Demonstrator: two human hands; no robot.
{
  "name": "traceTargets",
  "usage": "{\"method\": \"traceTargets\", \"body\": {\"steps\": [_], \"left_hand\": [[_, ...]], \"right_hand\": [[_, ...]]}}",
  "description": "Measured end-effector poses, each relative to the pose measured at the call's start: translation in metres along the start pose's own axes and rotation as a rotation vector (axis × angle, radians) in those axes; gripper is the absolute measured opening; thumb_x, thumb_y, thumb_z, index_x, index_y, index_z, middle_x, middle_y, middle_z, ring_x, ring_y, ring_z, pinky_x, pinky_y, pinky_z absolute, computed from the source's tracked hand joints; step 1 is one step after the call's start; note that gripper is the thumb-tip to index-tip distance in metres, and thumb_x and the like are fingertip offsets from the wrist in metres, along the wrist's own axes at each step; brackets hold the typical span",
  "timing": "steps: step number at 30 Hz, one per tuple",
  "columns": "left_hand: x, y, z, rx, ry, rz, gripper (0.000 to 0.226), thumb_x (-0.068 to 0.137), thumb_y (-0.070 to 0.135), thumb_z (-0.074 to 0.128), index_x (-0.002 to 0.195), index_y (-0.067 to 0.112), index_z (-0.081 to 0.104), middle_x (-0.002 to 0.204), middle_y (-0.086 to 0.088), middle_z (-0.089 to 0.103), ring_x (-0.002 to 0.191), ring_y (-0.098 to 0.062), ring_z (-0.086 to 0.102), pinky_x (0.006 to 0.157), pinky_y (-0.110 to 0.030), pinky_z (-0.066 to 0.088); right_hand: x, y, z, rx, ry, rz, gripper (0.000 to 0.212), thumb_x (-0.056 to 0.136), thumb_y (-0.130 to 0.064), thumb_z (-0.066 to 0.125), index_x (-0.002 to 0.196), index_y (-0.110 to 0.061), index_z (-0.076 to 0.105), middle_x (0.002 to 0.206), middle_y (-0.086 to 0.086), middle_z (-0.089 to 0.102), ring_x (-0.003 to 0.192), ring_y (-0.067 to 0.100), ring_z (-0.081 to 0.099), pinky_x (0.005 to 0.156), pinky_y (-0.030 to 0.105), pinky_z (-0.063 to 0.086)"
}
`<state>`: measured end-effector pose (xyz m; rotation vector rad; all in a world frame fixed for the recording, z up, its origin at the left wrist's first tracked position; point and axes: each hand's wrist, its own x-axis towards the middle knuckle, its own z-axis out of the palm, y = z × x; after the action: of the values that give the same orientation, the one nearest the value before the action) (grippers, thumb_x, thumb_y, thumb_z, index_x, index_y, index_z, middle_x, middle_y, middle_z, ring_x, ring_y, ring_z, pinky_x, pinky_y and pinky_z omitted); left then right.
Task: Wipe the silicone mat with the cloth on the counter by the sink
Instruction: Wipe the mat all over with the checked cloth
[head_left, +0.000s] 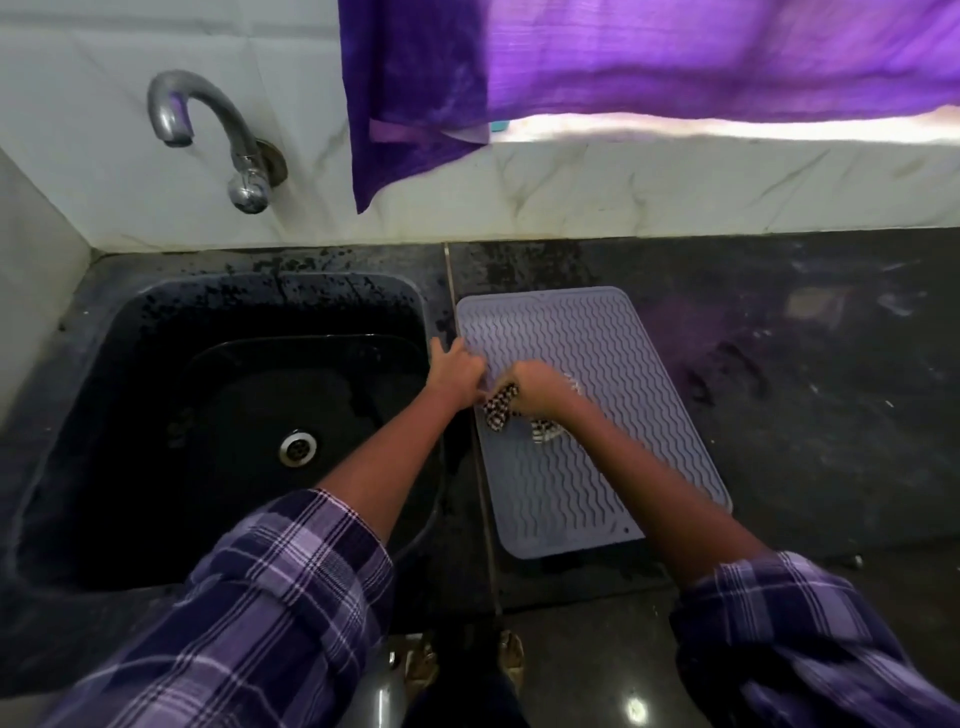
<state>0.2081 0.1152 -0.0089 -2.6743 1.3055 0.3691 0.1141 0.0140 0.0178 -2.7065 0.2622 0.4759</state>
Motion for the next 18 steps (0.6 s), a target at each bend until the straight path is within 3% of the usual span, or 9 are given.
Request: {"method": "traceTargets", "body": {"steps": [3,5,8,14,18], "left_hand": [[-0.007,0.002,0.004,-0.065,-0.048,-0.035,0.040,0.091,0.038,0.057,0.126,0.019,0.055,0.132,-0.008,0.053,0.133,-0.026,0.034,0.112,-0.056,0.019],[-0.011,0.000,0.009,-0.074,-0.073,-0.033,0.047,0.092,0.041,0.056,0.133,0.019,0.049,0.135,-0.008,0.051,0.134,-0.027,0.033,0.111,-0.058,0.019],[-0.010,-0.002,0.010,-0.058,-0.093,-0.032,0.055,0.091,0.043,0.056,0.140,0.020,0.043,0.137,-0.007,0.050,0.135,-0.028,0.032,0.111,-0.060,0.018],[-0.003,0.003,0.015,0.001,-0.114,-0.085,0.063,0.092,0.044,0.054,0.146,0.018,0.034,0.138,-0.008,0.051,0.135,-0.028,0.031,0.111,-0.057,0.018],[-0.002,0.006,0.015,0.043,-0.111,-0.093,0.064,0.092,0.045,0.053,0.146,0.017,0.034,0.136,-0.008,0.052,0.134,-0.028,0.032,0.111,-0.057,0.017]], "right_hand": [[-0.003,0.003,0.016,-0.035,0.038,0.004,0.029,0.088,-0.010,0.055,0.112,-0.012,0.071,0.115,0.013,0.071,0.102,0.029,0.066,0.091,0.036,0.050],[-0.007,0.008,0.019,-0.003,0.037,0.006,0.031,0.085,-0.006,0.057,0.112,-0.013,0.071,0.116,0.010,0.072,0.101,0.026,0.066,0.091,0.032,0.049],[-0.013,0.008,0.019,-0.031,-0.058,0.008,0.039,0.078,0.002,0.058,0.111,-0.015,0.072,0.114,0.008,0.072,0.091,0.021,0.064,0.072,0.018,0.041],[-0.034,-0.001,0.022,-0.018,-0.302,-0.010,0.038,0.076,0.000,0.065,0.111,-0.014,0.072,0.112,0.007,0.073,0.101,0.022,0.065,0.086,0.027,0.050],[-0.068,-0.006,0.037,-0.008,-0.358,-0.071,0.037,0.077,0.000,0.062,0.111,-0.010,0.071,0.114,0.010,0.072,0.105,0.025,0.065,0.092,0.033,0.052]]}}
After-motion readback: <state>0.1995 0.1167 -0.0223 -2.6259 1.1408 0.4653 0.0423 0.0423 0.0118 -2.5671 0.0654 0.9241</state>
